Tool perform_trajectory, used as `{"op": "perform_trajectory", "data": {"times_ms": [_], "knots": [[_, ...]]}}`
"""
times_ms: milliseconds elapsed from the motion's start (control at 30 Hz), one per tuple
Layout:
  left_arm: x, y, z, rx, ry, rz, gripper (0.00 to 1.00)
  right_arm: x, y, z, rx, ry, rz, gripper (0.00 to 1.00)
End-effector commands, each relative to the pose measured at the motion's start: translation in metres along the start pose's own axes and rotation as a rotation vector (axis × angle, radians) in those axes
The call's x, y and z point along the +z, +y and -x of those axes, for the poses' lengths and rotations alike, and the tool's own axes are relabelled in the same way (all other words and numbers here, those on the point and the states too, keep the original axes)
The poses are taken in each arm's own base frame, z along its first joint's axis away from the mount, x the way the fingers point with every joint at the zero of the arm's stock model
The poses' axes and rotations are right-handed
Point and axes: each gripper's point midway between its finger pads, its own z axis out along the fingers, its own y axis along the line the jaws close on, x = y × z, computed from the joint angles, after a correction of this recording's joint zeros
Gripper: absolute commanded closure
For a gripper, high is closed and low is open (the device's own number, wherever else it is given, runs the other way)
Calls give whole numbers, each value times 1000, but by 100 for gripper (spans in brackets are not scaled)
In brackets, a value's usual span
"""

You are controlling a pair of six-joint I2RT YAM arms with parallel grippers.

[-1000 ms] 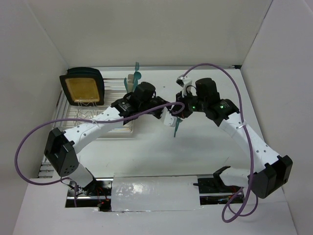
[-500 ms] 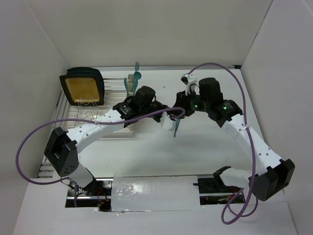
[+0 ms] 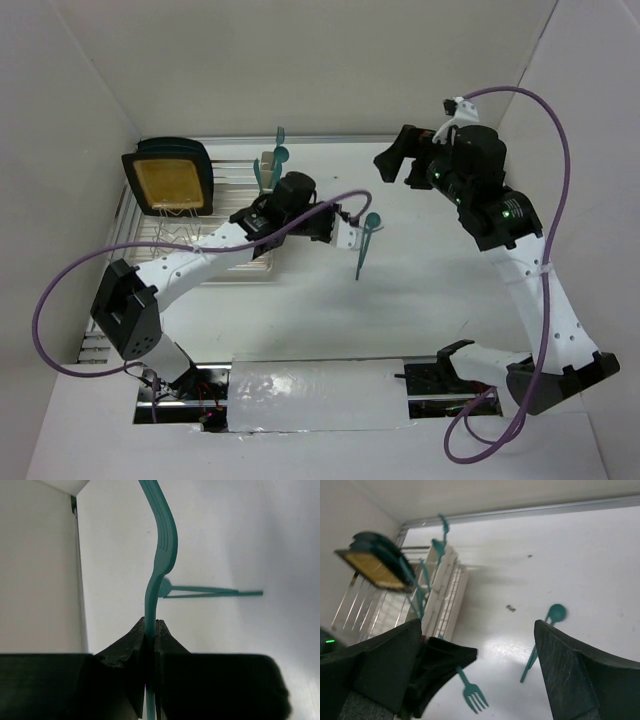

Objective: Sort the eating utensils into containers

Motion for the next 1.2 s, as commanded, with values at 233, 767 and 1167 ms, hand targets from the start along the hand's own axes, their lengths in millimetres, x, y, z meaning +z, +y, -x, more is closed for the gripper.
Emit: {"op": "perform_trajectory", "data": {"times_ms": [233,767,1167], "knots": [[-111,191,63,-482,-316,452,87,0,-65,-4,158,-3,-303,0],[-179,233,-53,-723,-381,647,83,40,-70,-52,133,75,-200,0],[-167,227,-98,-653,-521,577,82,69,-67,-59,104,103,-144,0]]}}
